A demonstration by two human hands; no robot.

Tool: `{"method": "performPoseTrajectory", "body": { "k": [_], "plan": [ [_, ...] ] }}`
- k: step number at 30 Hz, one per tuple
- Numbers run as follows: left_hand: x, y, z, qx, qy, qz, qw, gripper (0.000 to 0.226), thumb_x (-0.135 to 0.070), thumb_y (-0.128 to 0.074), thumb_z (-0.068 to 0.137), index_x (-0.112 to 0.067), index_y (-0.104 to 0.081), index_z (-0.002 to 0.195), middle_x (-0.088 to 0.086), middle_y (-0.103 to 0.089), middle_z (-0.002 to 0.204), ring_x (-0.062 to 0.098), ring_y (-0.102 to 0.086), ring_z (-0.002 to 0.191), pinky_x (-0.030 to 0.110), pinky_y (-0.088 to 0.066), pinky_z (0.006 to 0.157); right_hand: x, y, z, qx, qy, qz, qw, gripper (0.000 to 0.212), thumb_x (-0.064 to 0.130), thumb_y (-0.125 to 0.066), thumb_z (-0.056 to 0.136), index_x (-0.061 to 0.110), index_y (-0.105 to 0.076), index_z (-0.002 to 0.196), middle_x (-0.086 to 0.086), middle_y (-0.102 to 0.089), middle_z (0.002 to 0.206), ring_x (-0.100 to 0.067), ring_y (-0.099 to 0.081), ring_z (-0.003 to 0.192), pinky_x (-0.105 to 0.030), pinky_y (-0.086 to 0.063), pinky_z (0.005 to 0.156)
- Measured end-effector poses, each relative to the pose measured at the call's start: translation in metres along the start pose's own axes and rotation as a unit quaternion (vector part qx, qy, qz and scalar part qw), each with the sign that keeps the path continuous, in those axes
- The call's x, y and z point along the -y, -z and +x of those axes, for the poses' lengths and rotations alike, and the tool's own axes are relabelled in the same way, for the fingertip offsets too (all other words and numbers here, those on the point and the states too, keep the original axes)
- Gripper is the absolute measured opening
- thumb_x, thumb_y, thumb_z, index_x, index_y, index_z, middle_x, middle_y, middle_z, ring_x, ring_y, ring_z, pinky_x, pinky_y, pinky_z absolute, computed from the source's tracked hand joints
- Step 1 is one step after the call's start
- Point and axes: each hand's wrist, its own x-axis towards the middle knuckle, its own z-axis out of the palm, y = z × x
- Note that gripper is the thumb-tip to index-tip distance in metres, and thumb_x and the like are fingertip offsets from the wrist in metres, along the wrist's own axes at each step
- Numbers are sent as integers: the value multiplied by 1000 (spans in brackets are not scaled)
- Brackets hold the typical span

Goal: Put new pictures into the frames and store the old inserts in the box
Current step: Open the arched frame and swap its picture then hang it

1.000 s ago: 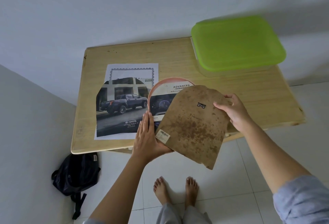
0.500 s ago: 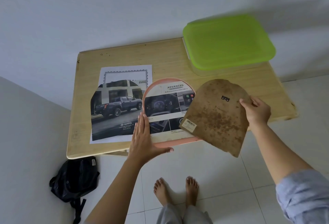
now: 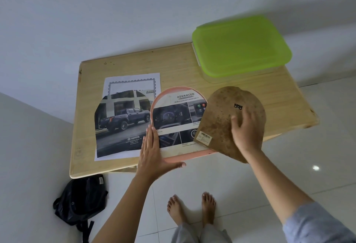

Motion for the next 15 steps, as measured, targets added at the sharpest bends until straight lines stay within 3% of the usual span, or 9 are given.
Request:
{"method": "performPoseTrajectory", "body": {
  "k": [3,6,15],
  "plan": [
    [-1,0,0,-1,2,4,1000,143,-99,-35,36,-22,39,132,-8,41,141,12,33,133,32,10,113,18,-24,-23,69,97,-74,990,62,49,-24,94,16,-21,146,-6,-11,156,-25,-7,144,-44,-1,116],
    [-2,0,0,-4,1,6,1000,143,-99,-36,37,-22,39,131,-8,41,141,12,32,133,32,11,113,17,-32,-28,89,104,-145,980,72,60,-2,85,25,-11,148,-1,-1,157,-23,3,145,-41,12,111],
    [0,-2,1,-13,0,14,1000,143,-100,-34,39,-21,36,135,-6,35,146,10,32,134,33,9,114,-33,2,4,121,152,-178,965,73,63,-2,85,27,-13,147,2,-5,157,-19,0,145,-45,0,115]
  ]
}}
